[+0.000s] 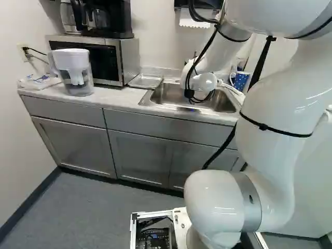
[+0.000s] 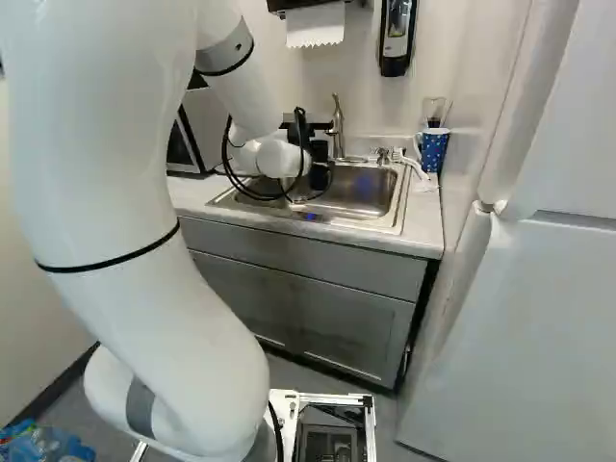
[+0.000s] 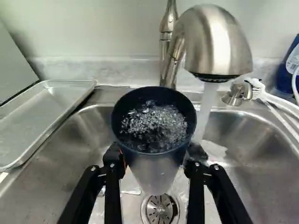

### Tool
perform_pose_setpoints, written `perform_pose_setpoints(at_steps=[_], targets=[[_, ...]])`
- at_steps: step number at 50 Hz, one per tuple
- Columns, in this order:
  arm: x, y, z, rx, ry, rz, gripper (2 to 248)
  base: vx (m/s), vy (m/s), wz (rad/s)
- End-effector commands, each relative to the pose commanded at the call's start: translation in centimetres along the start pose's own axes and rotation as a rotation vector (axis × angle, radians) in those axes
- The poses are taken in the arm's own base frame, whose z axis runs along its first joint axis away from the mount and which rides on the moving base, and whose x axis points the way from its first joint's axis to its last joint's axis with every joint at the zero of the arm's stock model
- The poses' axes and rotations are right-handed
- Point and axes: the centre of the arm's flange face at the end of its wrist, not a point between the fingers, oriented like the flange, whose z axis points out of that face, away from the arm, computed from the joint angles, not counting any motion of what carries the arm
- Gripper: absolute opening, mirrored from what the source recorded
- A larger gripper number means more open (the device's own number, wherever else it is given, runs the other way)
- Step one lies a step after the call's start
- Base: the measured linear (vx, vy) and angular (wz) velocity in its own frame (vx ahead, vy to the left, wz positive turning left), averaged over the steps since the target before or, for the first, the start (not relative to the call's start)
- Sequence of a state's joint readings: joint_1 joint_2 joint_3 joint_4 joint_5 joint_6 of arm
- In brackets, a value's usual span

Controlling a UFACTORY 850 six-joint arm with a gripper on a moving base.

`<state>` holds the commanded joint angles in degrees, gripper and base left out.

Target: Rinse the cup and place it in the tray

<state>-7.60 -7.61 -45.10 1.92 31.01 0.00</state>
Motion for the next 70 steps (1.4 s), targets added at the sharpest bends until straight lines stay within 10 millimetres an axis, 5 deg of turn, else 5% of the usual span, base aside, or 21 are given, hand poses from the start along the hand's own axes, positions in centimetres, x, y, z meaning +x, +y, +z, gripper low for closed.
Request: perform_pose_setpoints(at_steps=[54,70], targets=[[4.0,-7.3,-3.3,0.138,0.097,-0.044,126,0.000,0.000,0.000],[5.3,-8.0,-4.2,0.155,0.112,-0.047,126,0.000,0.000,0.000]])
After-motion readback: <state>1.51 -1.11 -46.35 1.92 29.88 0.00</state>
